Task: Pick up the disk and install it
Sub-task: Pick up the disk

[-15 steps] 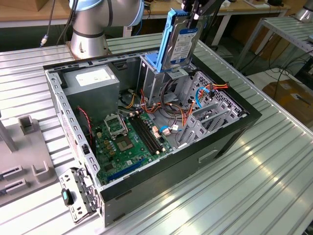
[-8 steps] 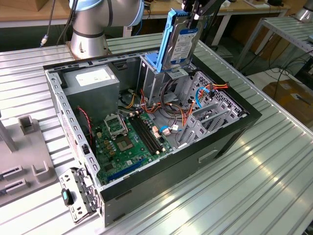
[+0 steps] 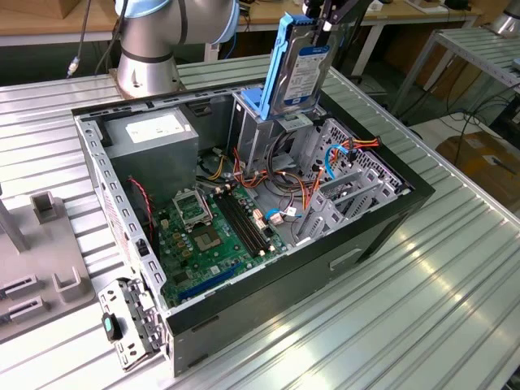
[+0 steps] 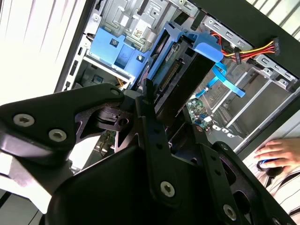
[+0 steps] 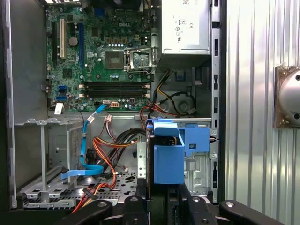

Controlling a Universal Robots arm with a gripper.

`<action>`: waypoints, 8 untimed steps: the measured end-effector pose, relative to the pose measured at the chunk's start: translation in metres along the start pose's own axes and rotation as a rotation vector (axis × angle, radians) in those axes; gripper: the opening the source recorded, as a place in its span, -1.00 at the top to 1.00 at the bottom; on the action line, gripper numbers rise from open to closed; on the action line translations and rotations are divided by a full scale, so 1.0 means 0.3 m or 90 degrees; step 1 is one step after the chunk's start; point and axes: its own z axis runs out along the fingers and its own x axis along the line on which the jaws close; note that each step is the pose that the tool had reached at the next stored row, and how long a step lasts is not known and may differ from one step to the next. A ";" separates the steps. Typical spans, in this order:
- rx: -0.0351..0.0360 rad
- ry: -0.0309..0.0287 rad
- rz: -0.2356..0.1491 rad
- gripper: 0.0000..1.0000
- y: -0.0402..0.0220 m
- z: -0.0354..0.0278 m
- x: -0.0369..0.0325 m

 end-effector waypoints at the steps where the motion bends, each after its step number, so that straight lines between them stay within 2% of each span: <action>1: 0.0000 0.0000 0.000 0.30 0.000 -0.005 0.000; 5: 0.0000 -0.0001 0.000 0.30 0.000 -0.027 -0.001; 8: 0.0000 -0.0002 0.000 0.30 -0.001 -0.031 -0.001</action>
